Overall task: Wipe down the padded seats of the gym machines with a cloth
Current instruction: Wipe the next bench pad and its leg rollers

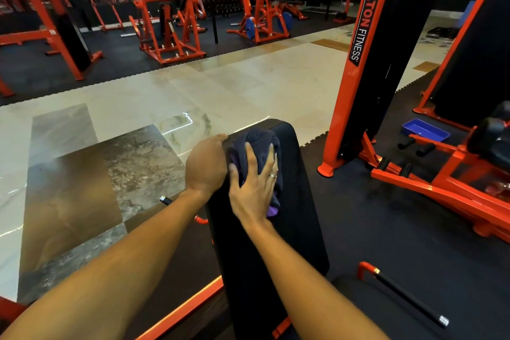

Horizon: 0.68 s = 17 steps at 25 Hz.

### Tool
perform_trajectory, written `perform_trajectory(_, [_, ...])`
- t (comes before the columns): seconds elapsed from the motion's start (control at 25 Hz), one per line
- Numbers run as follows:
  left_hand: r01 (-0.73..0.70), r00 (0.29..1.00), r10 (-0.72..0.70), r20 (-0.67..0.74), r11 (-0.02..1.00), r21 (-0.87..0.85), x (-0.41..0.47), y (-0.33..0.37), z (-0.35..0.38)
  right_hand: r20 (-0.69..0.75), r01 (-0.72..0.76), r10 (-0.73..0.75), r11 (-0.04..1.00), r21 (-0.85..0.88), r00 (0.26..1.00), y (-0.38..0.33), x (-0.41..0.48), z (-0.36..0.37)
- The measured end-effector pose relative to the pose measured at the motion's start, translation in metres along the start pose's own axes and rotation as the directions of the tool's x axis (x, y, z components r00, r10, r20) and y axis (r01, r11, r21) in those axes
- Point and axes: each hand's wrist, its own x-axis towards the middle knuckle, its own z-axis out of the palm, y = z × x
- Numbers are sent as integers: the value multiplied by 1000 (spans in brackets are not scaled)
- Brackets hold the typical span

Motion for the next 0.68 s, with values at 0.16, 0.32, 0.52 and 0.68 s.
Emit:
perform_trajectory(0.16, [-248,927,169,335,946,210,19,25,-5,-2,-33,33,999,39,999,14,36,-12])
perform_trajectory(0.32, [-301,908,151,390,883,361,30,42,6,-57,-137,137,991,2,989,28,72,-14])
perform_trajectory(0.52, [-337,918,182,352,826,452,26,42,9,-79,-416,430,897,150,899,51,132,-28])
perform_trajectory(0.68, [-347,926,207,315,793,500,27,40,14,-235,-284,304,952,115,923,38,89,-7])
